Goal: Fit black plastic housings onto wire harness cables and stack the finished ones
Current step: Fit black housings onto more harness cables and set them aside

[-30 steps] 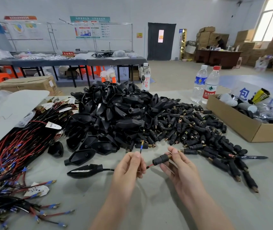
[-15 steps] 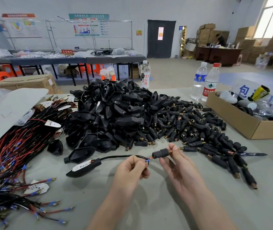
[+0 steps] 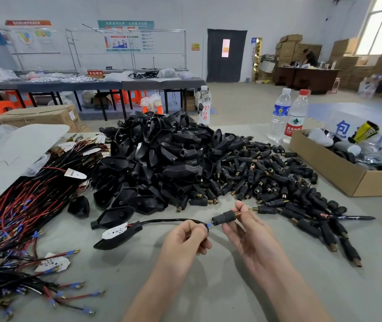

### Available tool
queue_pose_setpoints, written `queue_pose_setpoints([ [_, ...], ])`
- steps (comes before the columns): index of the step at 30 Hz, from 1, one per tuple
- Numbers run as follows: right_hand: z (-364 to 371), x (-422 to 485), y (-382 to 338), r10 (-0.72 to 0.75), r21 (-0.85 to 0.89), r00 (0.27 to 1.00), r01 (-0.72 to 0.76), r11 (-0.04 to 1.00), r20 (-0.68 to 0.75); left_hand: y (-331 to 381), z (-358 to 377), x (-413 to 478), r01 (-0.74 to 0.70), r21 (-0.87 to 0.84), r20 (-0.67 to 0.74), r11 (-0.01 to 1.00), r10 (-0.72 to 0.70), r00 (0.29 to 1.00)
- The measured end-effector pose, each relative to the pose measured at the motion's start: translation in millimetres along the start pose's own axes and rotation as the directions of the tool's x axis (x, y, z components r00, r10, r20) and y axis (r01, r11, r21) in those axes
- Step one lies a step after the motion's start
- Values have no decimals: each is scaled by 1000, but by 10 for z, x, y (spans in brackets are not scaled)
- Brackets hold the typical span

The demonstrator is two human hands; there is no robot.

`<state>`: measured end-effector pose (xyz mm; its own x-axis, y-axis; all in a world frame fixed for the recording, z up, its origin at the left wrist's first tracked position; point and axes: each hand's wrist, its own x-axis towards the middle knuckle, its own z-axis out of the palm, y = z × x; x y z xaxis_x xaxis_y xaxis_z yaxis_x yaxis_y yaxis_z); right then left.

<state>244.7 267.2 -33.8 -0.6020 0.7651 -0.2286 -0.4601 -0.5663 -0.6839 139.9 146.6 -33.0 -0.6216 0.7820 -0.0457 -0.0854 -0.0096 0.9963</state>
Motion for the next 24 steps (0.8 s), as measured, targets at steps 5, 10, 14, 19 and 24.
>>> queue_pose_setpoints([
  [5,-7,1,2,-8,-40,1000,9,999,18,8,-60,24,44,-2,87,999,-44,995],
  [10,-6,-16,1,-41,-96,997,47,994,61,21,-106,11,56,42,129,998,-61,990],
  [14,0,-38,18,-62,-107,994,72,992,87,-14,-114,-13,15,89,123,996,-26,992],
  [19,-2,-39,-15,-21,-33,999,23,999,49,-20,-88,-27,-117,105,85,988,108,991],
  [24,25,-47,21,1,9,1000,-1,1000,29,-149,-54,2,-209,263,-63,942,233,970],
])
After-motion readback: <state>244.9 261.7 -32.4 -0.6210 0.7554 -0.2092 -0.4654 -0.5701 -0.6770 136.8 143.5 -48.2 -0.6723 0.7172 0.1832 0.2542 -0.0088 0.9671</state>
